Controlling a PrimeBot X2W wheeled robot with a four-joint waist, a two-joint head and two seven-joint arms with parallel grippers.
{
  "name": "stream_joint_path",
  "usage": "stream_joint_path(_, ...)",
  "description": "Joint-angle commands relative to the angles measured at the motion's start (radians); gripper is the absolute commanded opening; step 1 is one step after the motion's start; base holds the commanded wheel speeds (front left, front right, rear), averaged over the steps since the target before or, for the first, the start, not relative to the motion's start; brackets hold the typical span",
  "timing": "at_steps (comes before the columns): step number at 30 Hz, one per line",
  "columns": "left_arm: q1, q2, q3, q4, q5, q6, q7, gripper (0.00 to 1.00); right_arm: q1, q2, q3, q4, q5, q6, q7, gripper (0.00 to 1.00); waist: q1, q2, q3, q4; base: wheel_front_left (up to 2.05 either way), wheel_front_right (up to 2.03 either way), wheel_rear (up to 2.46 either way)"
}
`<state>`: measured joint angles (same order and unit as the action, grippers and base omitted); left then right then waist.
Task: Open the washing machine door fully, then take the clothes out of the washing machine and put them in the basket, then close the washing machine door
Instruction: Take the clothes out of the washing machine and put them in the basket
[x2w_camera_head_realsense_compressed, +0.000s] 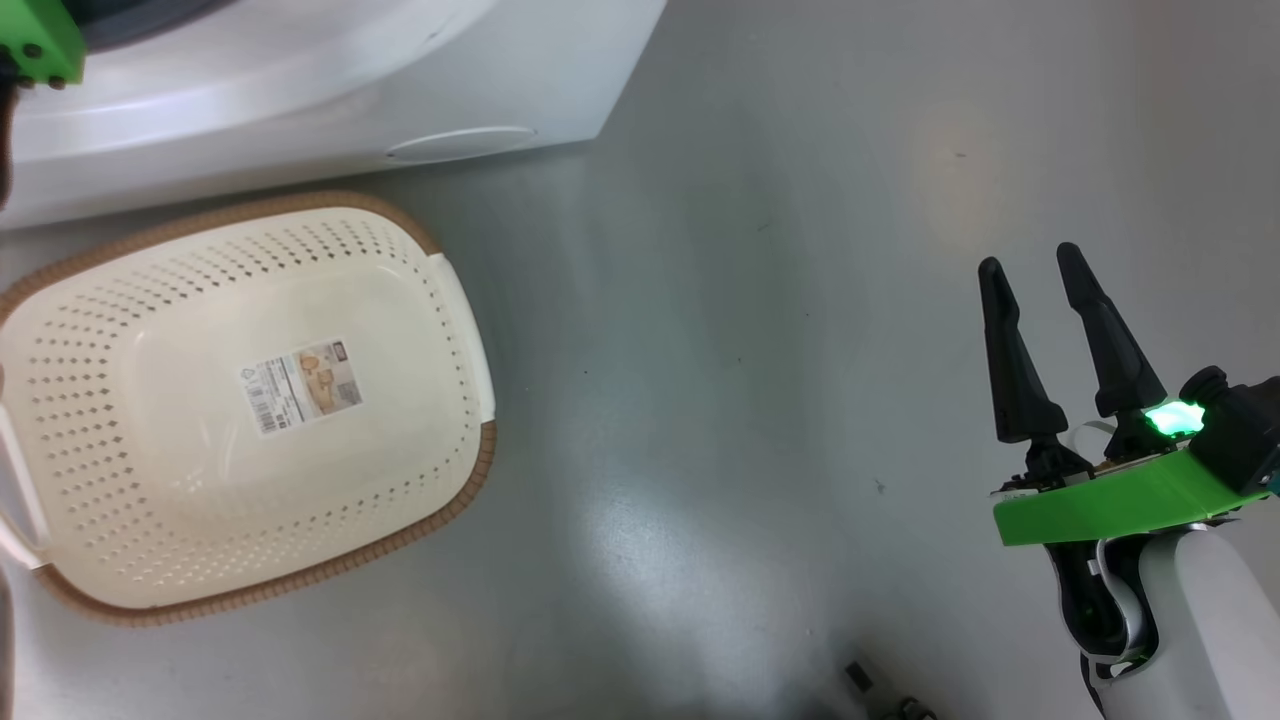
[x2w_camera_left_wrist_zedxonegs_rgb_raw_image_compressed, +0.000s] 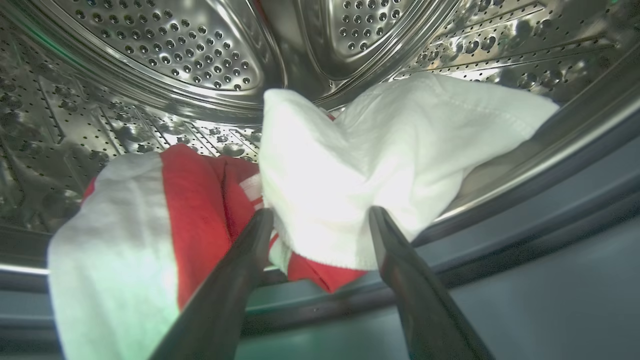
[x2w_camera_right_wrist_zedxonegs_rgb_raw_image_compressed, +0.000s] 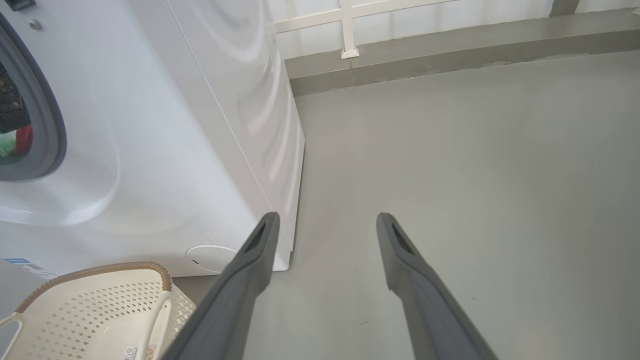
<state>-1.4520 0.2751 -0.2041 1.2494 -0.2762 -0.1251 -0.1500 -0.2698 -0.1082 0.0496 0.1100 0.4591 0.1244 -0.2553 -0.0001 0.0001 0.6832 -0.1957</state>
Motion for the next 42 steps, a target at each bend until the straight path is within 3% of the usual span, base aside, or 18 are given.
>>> stream_joint_path(1,-0.018,0.048,-0.004,-0.010,-0.010,-0.006,0.003,1.00,0.009,-0.004,0.022,-0.026,-0.003,0.006,-0.006,1.00,0.0001,-0.0001,0.010,-0.009,0.00,0.00,0.00)
stream_joint_path(5,-0.027,0.053,-0.022,0.002,-0.019,-0.006,0.007,1.00,0.008,-0.004,0.024,-0.028,-0.004,0.006,-0.006,1.00,0.0001,-0.0001,0.016,-0.014,0.00,0.00,0.00)
stream_joint_path(6,-0.028,0.054,-0.025,0.005,-0.023,-0.006,0.007,0.90,0.008,-0.004,0.025,-0.029,-0.004,0.006,-0.006,1.00,0.0001,-0.0001,0.016,-0.014,0.00,0.00,0.00)
stream_joint_path(7,-0.030,0.055,-0.028,0.007,-0.026,-0.006,0.006,0.56,0.007,-0.005,0.024,-0.030,-0.004,0.006,-0.006,1.00,0.0001,-0.0001,0.017,-0.015,0.00,0.00,0.00)
stream_joint_path(10,-0.032,0.057,-0.036,0.013,-0.035,-0.006,0.003,0.19,0.004,-0.006,0.024,-0.034,-0.004,0.006,-0.006,1.00,0.0001,-0.0001,0.017,-0.015,0.00,0.00,0.00)
stream_joint_path(11,-0.033,0.057,-0.039,0.014,-0.038,-0.006,0.002,0.01,0.003,-0.007,0.025,-0.035,-0.004,0.006,-0.006,1.00,0.0001,-0.0001,0.016,-0.015,0.00,0.00,0.00)
stream_joint_path(29,0.061,0.010,-0.051,-0.022,-0.097,-0.005,-0.109,0.00,0.011,-0.025,0.009,-0.043,-0.010,0.006,-0.006,1.00,0.0001,-0.0001,-0.047,0.042,0.00,0.00,0.00)
stream_joint_path(42,0.423,-0.032,0.126,-0.503,-0.038,0.036,-0.112,0.00,0.045,-0.056,-0.015,-0.028,-0.013,0.006,-0.006,1.00,0.0001,-0.0001,-0.149,0.104,0.00,0.00,0.00)
